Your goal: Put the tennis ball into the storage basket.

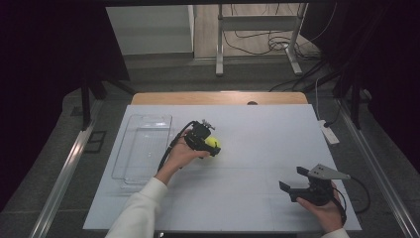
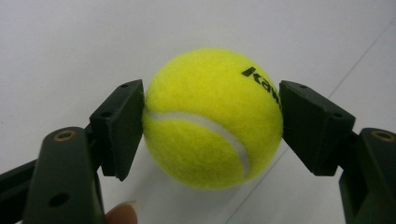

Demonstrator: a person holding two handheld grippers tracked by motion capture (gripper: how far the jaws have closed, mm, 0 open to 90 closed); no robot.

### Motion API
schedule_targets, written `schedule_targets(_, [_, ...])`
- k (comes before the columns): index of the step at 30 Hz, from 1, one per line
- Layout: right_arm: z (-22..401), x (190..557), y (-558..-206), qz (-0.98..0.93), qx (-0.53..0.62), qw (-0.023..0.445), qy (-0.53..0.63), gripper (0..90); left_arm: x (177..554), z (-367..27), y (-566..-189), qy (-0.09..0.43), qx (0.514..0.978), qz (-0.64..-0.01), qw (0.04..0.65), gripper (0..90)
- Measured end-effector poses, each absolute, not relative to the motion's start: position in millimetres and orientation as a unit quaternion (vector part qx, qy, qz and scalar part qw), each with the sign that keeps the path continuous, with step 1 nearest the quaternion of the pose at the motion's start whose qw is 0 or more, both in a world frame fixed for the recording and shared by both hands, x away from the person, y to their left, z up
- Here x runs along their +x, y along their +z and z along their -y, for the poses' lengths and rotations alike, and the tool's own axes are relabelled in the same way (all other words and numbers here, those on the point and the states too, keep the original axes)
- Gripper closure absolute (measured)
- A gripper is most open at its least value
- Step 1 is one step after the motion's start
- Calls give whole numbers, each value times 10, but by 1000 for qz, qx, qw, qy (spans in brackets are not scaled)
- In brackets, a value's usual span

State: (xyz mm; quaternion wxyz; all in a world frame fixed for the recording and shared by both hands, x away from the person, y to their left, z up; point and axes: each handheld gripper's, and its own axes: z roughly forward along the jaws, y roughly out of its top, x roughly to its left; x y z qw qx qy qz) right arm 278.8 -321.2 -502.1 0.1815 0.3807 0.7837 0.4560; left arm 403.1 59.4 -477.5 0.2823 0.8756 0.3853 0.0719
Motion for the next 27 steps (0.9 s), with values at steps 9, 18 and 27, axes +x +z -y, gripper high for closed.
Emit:
schedule_targets(9, [3211, 2784, -5019, -783, 380, 183, 457, 94, 3910, -675, -4685, 76, 872, -379, 302, 266])
schedule_targets(18, [3209, 2785, -5023, -784, 381, 183, 456, 95, 3801, -745, -4632, 74, 867, -374, 322, 266])
schedule_targets(27, [3205, 2785, -5024, -784, 382, 182, 455, 95, 3719, -810, -4606, 78, 861, -374, 335, 267])
